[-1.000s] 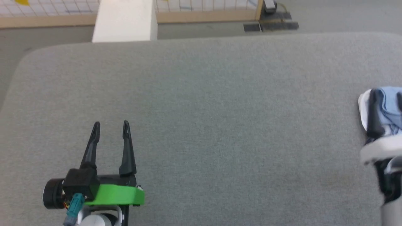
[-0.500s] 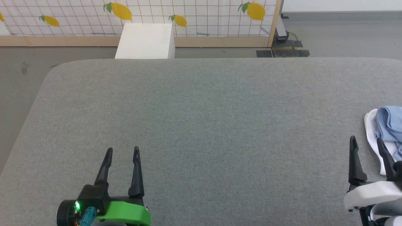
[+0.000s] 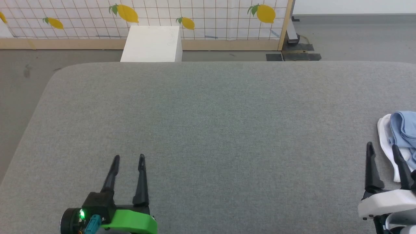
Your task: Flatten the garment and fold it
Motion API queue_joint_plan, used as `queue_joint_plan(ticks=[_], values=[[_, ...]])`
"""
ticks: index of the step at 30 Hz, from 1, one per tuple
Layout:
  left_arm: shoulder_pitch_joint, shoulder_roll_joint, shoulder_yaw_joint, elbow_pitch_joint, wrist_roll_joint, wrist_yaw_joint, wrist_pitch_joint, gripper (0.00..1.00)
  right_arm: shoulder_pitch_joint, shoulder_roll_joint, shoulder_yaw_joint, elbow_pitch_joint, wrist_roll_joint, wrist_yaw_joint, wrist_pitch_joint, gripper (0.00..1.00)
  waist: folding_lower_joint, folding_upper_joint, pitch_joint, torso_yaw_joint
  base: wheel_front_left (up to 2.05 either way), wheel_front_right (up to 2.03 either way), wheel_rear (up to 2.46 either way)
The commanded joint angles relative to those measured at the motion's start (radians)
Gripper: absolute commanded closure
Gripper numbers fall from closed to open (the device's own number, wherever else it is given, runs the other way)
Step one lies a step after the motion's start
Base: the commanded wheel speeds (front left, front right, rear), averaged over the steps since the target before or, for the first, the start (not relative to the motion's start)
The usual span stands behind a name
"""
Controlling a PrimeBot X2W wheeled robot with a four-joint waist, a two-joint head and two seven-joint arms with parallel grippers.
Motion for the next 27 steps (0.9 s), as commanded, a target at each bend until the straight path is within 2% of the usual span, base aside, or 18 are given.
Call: queue_joint_plan(ticks=[1, 27], values=[[0.000, 0.000, 0.000, 0.000, 0.000, 0.000, 0.000, 1.00, 0.000, 0.000, 0.000, 0.000, 0.000, 0.000, 0.000, 1.00, 0.0001, 0.0000, 0.000, 0.000, 0.00, 0.00, 0.00], [-0.016, -0.004, 0.021, 0.005, 0.028, -0.008, 0.050, 1.00, -0.001, 0.001, 0.051, -0.016, -0.019, 0.000, 0.031, 1.00, 0.0001, 0.0000, -0.004, 0.007, 0.00, 0.00, 0.00]])
